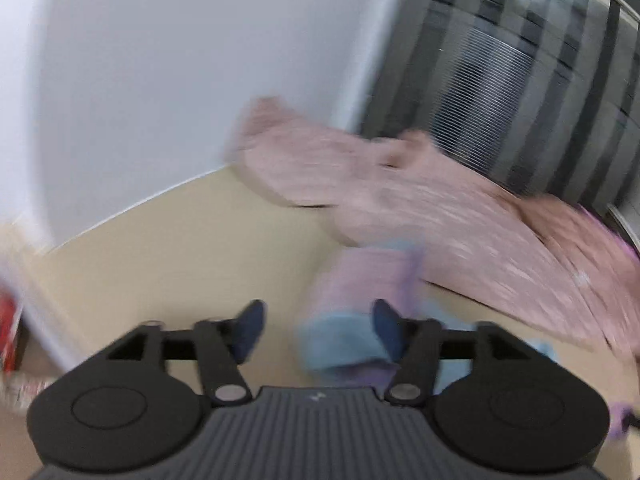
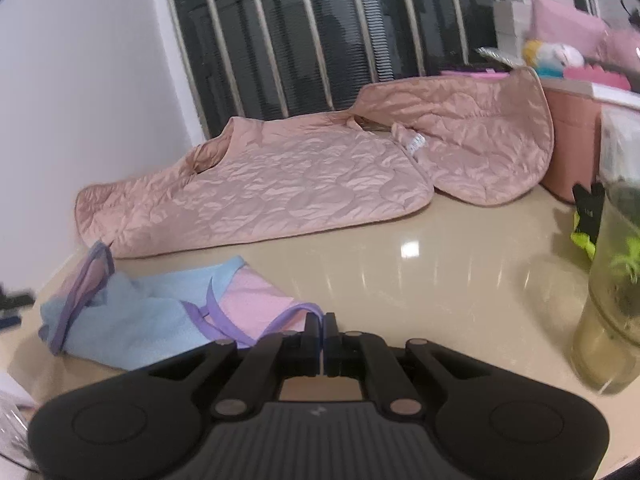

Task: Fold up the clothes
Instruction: 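Grasp the towel edge with the left gripper while the right gripper holds the towel, then spread the towel flat on the table with both grippers pulling its edges apart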

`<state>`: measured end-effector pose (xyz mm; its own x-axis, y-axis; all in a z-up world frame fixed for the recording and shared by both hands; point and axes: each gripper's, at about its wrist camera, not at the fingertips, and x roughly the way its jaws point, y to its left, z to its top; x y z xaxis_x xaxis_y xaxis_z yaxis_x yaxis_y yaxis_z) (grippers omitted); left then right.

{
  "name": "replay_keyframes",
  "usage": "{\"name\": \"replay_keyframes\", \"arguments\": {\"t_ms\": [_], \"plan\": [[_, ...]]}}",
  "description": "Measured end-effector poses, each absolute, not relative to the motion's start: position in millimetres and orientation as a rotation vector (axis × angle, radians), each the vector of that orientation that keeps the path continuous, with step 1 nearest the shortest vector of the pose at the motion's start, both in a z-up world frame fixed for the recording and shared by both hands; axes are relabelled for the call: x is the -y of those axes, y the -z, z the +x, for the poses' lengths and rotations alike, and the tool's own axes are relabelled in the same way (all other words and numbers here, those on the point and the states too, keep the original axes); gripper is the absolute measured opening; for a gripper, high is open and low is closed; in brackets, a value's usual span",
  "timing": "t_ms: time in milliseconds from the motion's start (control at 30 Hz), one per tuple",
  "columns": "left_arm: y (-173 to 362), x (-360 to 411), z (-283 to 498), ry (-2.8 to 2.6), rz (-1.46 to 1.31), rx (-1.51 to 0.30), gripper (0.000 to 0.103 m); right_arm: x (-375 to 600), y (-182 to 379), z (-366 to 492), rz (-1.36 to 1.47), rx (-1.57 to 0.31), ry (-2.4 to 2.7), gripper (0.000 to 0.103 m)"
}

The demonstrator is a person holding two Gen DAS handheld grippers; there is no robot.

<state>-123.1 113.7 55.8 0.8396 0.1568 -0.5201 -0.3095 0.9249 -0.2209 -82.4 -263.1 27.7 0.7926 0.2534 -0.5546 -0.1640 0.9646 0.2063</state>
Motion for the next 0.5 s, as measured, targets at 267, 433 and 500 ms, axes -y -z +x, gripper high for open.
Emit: {"name": "replay_keyframes", "arguments": {"t_ms": [267,433,500], "plan": [[-32.7,-95.8,-75.3,-0.294,-0.167,-0.596,0.003,261.0,-30.9,-87.5,0.129,-0.603,-0.202,0.001],[-41.6,-192.3,-110.9,-0.450,-0.454,-0.521,0.005,279.3,-32.3,-91.7,0.088,-0.583,-0.100,0.000],[-42.4,-218.3,-125.0,-0.488,-0.517,-0.502,0.010,285.2,-35.1,-92.7,0.062,-0.572,-0.058,0.000]]}}
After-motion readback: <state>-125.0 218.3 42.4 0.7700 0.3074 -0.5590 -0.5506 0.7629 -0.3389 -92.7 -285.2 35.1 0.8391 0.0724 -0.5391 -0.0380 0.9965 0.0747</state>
